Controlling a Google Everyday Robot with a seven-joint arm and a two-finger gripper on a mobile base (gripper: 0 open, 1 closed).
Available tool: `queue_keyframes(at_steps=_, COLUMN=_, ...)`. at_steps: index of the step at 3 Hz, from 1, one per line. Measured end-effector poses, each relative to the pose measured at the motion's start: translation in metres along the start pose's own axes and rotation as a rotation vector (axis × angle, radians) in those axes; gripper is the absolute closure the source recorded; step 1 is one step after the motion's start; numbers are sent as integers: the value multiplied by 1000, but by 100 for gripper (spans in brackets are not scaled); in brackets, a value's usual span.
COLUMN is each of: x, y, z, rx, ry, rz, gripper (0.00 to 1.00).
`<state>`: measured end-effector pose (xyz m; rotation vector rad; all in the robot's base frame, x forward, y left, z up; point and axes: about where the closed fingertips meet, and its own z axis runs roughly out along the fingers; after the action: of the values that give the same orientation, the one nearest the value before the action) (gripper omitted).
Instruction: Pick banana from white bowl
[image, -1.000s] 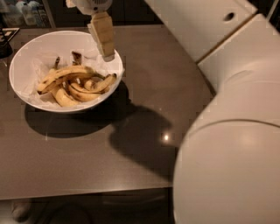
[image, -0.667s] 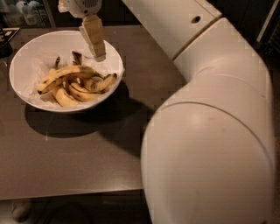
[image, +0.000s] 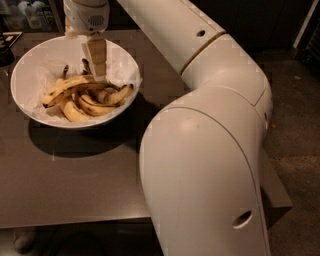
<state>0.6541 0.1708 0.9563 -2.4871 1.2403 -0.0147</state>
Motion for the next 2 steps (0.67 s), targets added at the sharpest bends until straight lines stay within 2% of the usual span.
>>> queue_keyframes(at_steps=1, x=-5, y=0, z=19, rx=-26, ry=-51, rz=35, gripper=35)
queue_keyframes(at_steps=2, x=-10, y=0, z=33, rx=-52, ry=-75, rz=63, gripper=39)
